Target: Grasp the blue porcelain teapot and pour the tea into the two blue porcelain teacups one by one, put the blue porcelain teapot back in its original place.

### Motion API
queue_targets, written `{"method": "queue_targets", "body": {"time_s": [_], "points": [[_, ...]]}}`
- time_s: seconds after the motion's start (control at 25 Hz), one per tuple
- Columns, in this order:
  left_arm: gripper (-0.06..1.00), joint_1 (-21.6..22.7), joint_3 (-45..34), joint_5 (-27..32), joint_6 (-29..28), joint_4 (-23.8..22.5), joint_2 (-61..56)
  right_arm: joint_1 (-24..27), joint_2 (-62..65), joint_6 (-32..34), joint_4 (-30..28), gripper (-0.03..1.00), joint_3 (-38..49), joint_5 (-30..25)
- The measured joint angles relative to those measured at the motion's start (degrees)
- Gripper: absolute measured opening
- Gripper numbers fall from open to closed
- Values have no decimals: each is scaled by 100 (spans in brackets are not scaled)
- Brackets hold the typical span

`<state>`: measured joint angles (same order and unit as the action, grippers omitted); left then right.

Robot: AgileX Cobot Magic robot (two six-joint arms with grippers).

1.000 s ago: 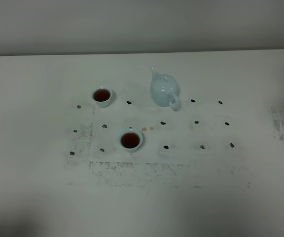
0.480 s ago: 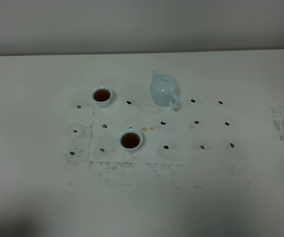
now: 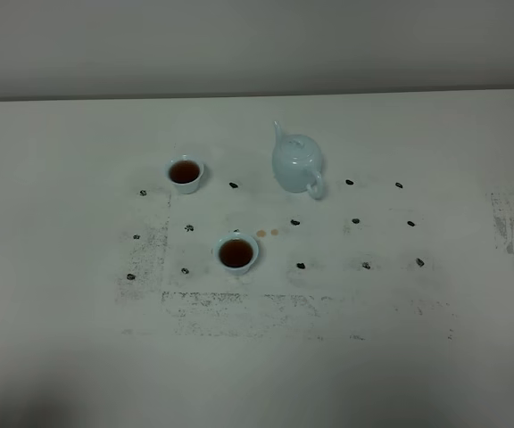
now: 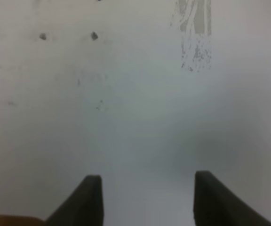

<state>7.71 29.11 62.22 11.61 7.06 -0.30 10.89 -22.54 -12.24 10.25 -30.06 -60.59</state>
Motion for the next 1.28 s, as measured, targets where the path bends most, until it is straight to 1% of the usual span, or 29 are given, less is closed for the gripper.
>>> {"method": "queue_targets", "body": {"time_s": [0.36,0.64,0.72,1.04,1.28], "points": [[55,0,0,0,0,0,0,-5,1172,-328,148,46,127,-91],[55,0,0,0,0,0,0,-425,2215,-319,63,46,161,-120],[55,0,0,0,0,0,0,-550,2278,-249,-39,46,161,-114],[55,0,0,0,0,0,0,-981,2291,-230,-54,46,172,-114],[55,0,0,0,0,0,0,-1031,2291,-228,-71,46,172,-114]]}}
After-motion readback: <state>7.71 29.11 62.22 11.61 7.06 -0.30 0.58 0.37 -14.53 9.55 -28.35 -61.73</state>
